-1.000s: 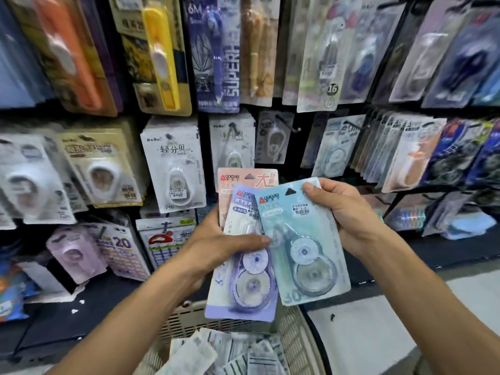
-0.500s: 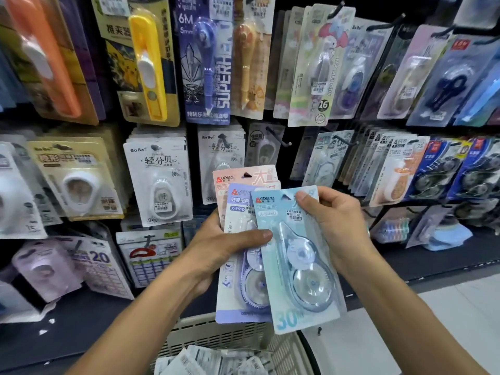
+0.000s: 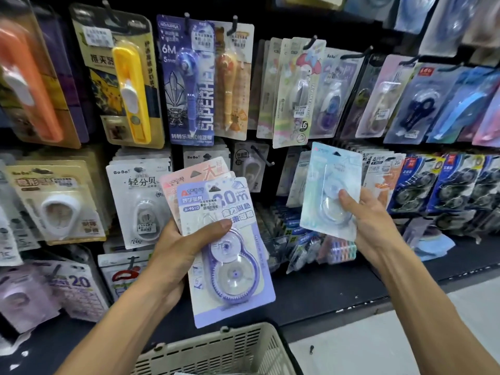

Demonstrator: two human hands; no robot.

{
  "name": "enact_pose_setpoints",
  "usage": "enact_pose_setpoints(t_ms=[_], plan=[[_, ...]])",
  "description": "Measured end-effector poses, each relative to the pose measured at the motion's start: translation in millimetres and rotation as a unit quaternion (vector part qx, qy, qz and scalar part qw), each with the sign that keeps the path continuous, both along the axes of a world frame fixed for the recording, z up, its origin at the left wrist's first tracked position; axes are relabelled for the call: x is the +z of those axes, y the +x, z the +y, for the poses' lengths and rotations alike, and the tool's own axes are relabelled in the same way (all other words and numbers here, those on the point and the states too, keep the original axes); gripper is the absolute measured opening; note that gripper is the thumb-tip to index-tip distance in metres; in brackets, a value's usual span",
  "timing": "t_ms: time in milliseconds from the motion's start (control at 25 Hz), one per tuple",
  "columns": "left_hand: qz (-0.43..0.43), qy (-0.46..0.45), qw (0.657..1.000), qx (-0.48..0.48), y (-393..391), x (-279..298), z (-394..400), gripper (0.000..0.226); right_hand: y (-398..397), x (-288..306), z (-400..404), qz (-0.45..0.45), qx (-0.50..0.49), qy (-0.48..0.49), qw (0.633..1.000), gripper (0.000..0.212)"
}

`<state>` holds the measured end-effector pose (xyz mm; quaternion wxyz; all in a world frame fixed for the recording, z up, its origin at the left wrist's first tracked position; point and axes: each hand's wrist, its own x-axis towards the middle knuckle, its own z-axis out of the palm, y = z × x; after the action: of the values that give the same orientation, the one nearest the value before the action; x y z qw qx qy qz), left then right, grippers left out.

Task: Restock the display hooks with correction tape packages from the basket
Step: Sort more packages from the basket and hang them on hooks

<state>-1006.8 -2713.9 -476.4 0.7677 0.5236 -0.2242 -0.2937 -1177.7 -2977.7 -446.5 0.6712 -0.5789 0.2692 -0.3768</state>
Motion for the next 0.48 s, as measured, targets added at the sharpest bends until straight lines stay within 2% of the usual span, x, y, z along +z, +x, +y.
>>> enact_pose_setpoints(t_ms=[160,200,280,400,480], plan=[[-0.010,0.008,1.000,0.000,-2,0,3,0.067,-3,-5,-15,0.018,-0.122,0.009,0.992,0.079],[-0.014,0.009,1.000,0.000,-2,-1,3,0.066,-7,-7,-19,0.027,-0.164,0.015,0.986,0.078],[-0.018,0.004,1.000,-0.002,-2,-3,2,0.063,-15,-12,-25,0.060,-0.208,0.007,0.976,0.061],[-0.015,0.005,1.000,-0.002,-4,-4,1,0.058,-17,-18,-23,0.092,-0.205,-0.062,0.973,0.038],[-0.014,0.011,1.000,-0.004,-6,-4,0,0.061,-13,-17,-18,0.077,-0.193,-0.036,0.977,0.026]])
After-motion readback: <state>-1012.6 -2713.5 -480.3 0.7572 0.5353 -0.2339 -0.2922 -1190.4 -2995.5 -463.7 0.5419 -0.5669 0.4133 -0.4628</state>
